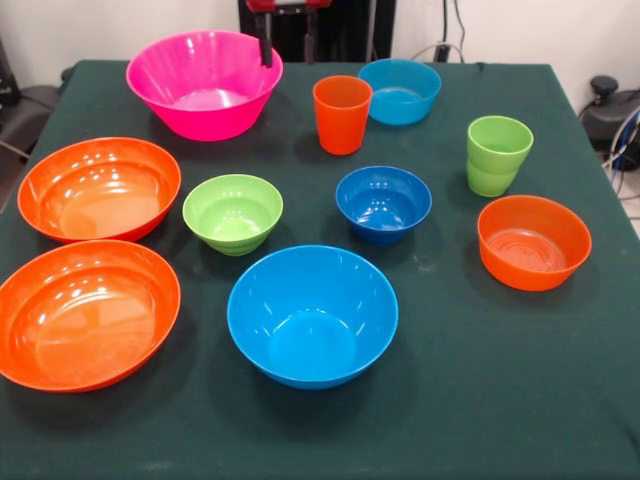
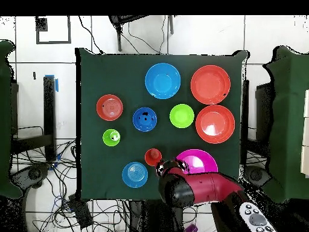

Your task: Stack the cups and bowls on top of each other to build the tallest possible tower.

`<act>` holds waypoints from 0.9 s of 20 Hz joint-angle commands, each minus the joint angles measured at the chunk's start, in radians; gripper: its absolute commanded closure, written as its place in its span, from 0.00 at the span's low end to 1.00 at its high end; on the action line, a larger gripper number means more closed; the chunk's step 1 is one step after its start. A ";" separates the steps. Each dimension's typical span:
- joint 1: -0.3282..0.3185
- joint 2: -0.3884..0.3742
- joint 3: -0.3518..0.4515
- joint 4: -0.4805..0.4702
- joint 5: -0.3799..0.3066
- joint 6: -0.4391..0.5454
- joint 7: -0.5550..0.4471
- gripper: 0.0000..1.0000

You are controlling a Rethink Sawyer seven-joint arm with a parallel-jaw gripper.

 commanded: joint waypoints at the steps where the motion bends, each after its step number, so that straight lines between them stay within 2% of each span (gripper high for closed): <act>1: 0.083 0.098 0.070 -0.076 -0.067 0.015 0.015 0.00; 5: 0.156 0.143 0.021 -0.101 -0.042 -0.037 0.078 0.00; 6: 0.192 0.157 -0.005 -0.119 -0.047 -0.054 0.089 0.00; 9: 0.243 0.174 -0.050 -0.143 -0.055 -0.072 0.097 0.00; 15: 0.221 0.140 -0.039 -0.131 -0.051 -0.036 0.059 0.00; 18: 0.162 0.102 0.016 -0.103 -0.033 0.014 0.027 0.00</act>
